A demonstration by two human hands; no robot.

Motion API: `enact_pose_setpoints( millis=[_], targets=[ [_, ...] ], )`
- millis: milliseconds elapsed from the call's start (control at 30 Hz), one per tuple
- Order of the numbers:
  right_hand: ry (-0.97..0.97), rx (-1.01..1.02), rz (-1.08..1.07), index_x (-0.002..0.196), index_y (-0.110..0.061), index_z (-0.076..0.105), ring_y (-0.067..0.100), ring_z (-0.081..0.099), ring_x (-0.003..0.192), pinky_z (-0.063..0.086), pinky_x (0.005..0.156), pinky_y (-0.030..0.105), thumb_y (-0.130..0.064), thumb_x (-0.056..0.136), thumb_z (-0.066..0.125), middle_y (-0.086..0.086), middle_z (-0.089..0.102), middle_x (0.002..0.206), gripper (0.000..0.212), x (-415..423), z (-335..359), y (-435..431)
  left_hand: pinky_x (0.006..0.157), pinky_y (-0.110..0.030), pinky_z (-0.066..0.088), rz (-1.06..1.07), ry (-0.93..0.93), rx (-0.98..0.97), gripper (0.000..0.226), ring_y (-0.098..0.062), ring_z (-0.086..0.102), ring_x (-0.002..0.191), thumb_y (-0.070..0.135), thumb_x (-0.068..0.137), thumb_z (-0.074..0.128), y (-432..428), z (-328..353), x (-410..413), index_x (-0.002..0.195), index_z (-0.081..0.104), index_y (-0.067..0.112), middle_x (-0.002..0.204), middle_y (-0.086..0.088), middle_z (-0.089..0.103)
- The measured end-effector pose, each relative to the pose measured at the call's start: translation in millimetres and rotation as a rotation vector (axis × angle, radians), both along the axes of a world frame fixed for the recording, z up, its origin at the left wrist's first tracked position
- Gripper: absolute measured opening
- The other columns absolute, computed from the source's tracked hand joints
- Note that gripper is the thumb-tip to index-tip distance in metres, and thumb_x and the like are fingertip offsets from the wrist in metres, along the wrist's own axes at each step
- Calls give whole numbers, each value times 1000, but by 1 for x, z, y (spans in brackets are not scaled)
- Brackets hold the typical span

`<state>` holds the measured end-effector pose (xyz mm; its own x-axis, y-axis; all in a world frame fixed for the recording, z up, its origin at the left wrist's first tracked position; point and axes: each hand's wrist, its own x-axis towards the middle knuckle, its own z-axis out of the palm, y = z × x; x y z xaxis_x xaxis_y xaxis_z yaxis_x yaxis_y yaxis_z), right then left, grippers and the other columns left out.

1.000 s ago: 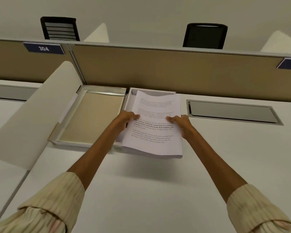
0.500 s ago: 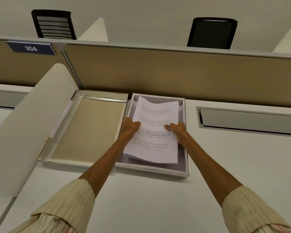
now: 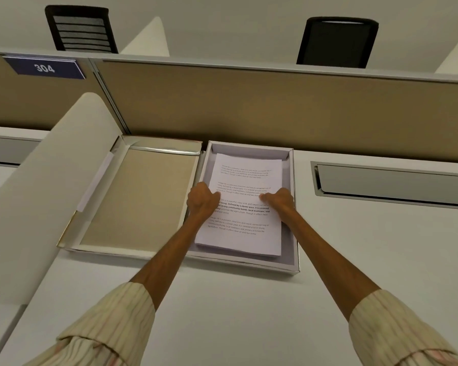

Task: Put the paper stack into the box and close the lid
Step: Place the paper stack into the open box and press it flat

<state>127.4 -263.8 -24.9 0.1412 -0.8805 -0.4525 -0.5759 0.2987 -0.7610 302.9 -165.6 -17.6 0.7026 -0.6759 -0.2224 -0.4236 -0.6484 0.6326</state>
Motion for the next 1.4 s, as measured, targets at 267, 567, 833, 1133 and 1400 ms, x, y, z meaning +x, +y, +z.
enact_pose_setpoints(
  millis=[267,567,833,1133,1400],
  targets=[
    [80,-113,-26,125,1,52,34,66,109,55,84,34,-22,90,68,18,64,125,45,2,-1,8,74,-35,54,-22,102,81,49,-36,69,100,29,76,81,6,-3,13,106,59,-2,115,-19,68],
    [134,-98,1,98,-3,55,27,63,86,45,59,22,-19,91,63,21,68,116,20,9,-5,7,76,-37,56,-59,45,72,45,-36,69,101,28,79,78,8,-5,10,107,59,-1,115,-19,68],
    [187,-82,-24,133,7,46,37,59,119,45,78,29,-18,91,59,23,56,132,51,10,1,26,70,-28,45,-76,15,-14,37,-35,67,101,29,92,63,24,-6,-4,108,60,-5,113,-21,68],
    [236,-234,34,132,-1,46,34,59,116,54,91,40,-24,89,63,17,53,133,52,2,32,59,72,-33,56,25,-128,-92,19,-33,71,88,10,92,59,54,29,-12,97,68,-6,96,-21,72],
    [233,-424,215,127,-7,54,32,57,119,47,102,44,-24,89,64,13,57,132,43,37,58,109,72,-29,48,234,-292,-144,22,-28,72,88,20,87,63,124,51,14,101,74,7,98,-12,77]
  ],
)
